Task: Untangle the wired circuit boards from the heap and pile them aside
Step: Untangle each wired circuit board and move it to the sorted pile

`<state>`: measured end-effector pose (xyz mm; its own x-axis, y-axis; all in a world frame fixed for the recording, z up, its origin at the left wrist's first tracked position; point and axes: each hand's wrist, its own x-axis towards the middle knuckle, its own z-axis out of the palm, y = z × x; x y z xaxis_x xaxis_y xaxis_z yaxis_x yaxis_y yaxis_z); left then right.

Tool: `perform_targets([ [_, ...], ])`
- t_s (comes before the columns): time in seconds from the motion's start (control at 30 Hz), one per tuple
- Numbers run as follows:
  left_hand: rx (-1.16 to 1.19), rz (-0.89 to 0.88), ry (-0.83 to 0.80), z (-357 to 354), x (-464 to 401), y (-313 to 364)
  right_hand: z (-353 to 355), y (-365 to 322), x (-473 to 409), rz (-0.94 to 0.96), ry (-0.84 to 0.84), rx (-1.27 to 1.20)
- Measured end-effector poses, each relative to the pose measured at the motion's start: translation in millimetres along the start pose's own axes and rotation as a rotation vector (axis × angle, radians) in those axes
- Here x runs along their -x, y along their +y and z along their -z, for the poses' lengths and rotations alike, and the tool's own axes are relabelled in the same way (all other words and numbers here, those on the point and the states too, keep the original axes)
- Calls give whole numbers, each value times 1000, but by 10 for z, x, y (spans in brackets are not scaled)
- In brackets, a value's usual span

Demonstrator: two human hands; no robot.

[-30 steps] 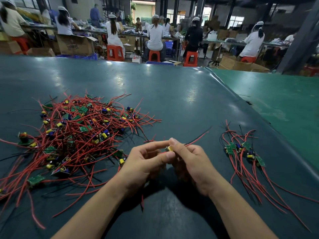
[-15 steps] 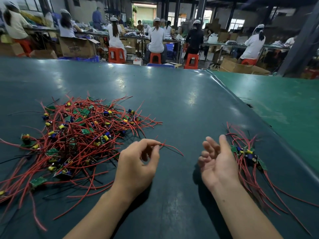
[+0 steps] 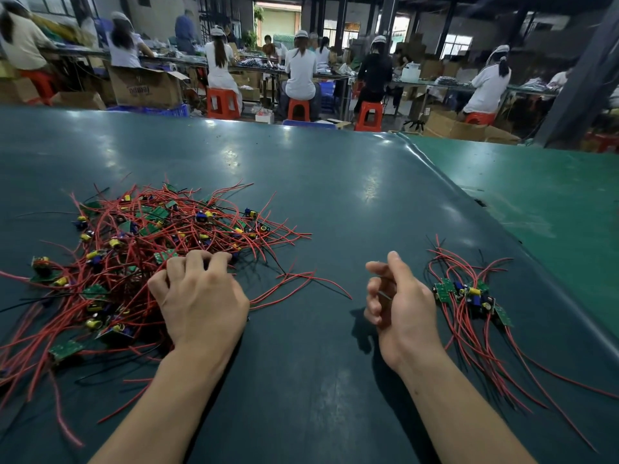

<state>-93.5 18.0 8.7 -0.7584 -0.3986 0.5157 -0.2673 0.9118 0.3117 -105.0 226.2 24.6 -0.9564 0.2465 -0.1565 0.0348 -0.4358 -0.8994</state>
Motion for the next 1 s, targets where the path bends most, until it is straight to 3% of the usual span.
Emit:
perform_targets([
  [0.27, -52, 59, -23, 38, -25, -30, 4, -16, 16, -17, -31, 13],
  [0.47, 167, -27, 144, 74, -16, -34, 5, -22, 20, -27, -32, 25],
  [0.6, 356, -188, 330, 75, -32, -60, 11, -16, 14, -32, -32, 25],
  [0.7, 493, -452, 497, 90, 40, 15, 10, -26, 10, -46, -114, 65],
  [0.77, 658, -637, 458, 79, 147, 126, -16, -24, 52, -87, -327, 130],
  [0.87, 846, -785, 260, 52, 281, 279, -49, 31, 142, -96, -604, 136],
  [1.0, 909, -741, 173, 56, 265, 309, -56, 42, 137, -12, -503, 81],
])
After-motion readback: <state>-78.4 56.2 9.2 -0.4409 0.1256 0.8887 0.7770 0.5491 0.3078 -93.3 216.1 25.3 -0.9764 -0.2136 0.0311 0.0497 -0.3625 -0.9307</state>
